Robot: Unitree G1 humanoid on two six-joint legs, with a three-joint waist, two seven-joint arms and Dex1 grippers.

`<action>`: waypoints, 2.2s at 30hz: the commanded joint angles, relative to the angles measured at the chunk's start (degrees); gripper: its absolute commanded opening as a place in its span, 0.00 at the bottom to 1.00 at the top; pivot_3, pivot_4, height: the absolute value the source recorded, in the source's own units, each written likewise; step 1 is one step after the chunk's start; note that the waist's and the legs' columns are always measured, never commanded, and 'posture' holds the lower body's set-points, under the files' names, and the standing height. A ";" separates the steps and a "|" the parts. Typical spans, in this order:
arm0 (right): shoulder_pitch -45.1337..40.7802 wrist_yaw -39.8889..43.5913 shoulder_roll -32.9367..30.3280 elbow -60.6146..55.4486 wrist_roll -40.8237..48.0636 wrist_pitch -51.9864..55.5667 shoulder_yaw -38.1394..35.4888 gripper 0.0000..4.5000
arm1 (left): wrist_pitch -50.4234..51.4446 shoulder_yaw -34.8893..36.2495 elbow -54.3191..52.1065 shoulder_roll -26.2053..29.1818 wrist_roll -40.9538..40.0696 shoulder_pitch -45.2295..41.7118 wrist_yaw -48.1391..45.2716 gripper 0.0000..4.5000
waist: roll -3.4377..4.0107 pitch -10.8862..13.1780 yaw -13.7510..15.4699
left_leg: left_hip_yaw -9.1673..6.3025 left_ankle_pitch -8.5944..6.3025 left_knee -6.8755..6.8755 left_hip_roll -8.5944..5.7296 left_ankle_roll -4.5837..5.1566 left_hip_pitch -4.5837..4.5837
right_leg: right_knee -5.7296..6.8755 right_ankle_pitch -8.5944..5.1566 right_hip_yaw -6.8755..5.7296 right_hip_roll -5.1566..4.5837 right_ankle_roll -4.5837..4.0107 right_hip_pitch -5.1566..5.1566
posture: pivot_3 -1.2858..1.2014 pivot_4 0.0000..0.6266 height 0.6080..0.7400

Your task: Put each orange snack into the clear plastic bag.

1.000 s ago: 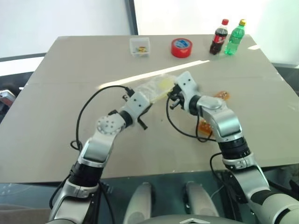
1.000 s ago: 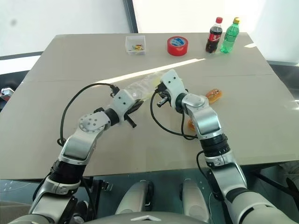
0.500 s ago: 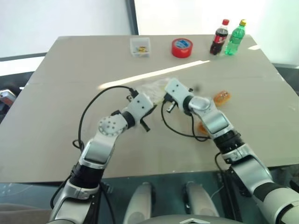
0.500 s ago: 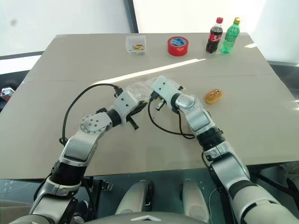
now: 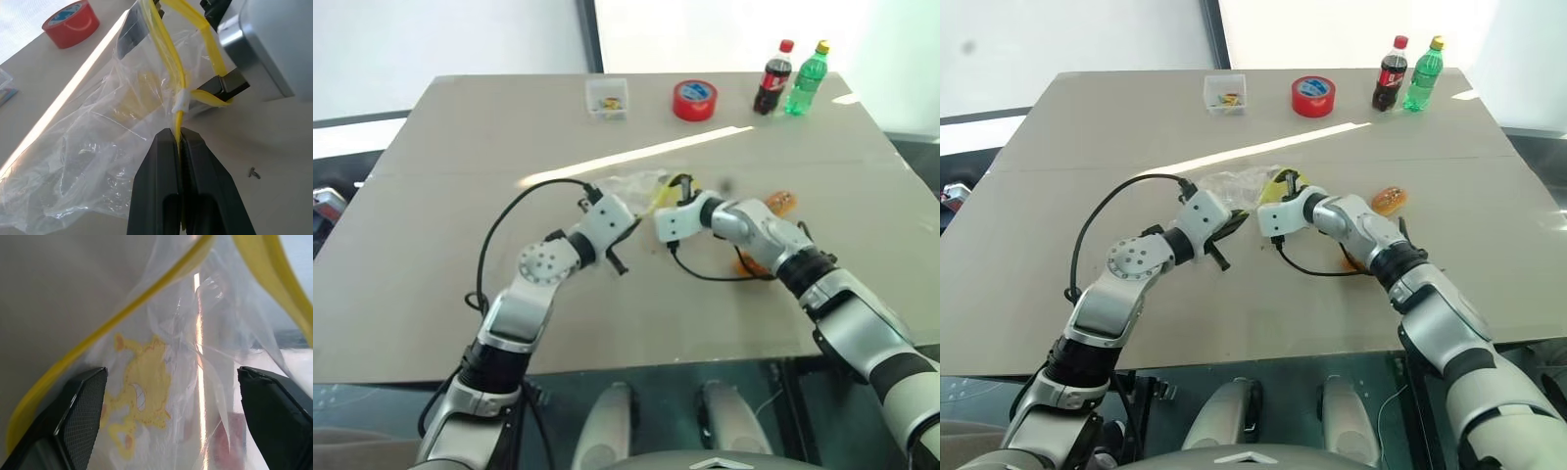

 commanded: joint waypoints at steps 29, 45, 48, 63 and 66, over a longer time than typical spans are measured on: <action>34.00 44.22 -31.40 -44.82 43.23 42.87 -27.31 0.99 | -1.86 0.24 2.78 -0.52 0.97 -2.03 1.17 0.00 | 0.04 0.04 1.43 | 0.20 -0.01 0.18 0.09 0.03 -0.02 | -0.17 -0.03 -0.04 0.06 0.01 0.16 | 0.52 0.24 1.00; 27.55 42.43 -24.27 -45.98 47.32 48.35 -28.92 0.01 | -2.34 -0.21 1.80 -0.84 0.95 -1.33 1.31 0.00 | 0.04 0.04 1.31 | 0.06 -0.01 0.19 0.11 0.03 -0.02 | -0.12 -0.02 -0.05 0.08 0.01 0.16 | 0.52 0.24 1.00; 25.49 40.08 -21.75 -46.50 45.19 49.46 -26.64 0.01 | -2.72 -0.68 1.76 -1.26 1.04 -1.54 1.17 0.00 | 0.04 0.04 1.48 | 0.01 -0.01 0.19 0.10 0.02 -0.02 | -0.09 -0.02 -0.06 0.08 0.01 0.15 | 0.52 0.24 1.00; 10.63 33.43 -11.08 -30.03 36.50 51.02 -19.39 0.01 | -3.74 -3.05 0.30 -1.65 1.85 -0.98 0.90 0.00 | 0.05 0.05 1.51 | 0.02 -0.01 0.18 0.02 0.02 -0.06 | -0.05 -0.02 -0.09 0.03 -0.01 0.13 | 0.52 0.24 1.00; 9.39 33.22 -9.47 -28.66 36.30 50.99 -19.23 0.01 | -4.29 -3.61 -0.22 -1.68 1.74 -0.81 0.33 0.00 | 0.05 0.05 1.44 | 0.02 -0.01 0.18 0.03 0.02 -0.06 | -0.05 -0.02 -0.10 0.04 -0.01 0.13 | 0.52 0.24 1.00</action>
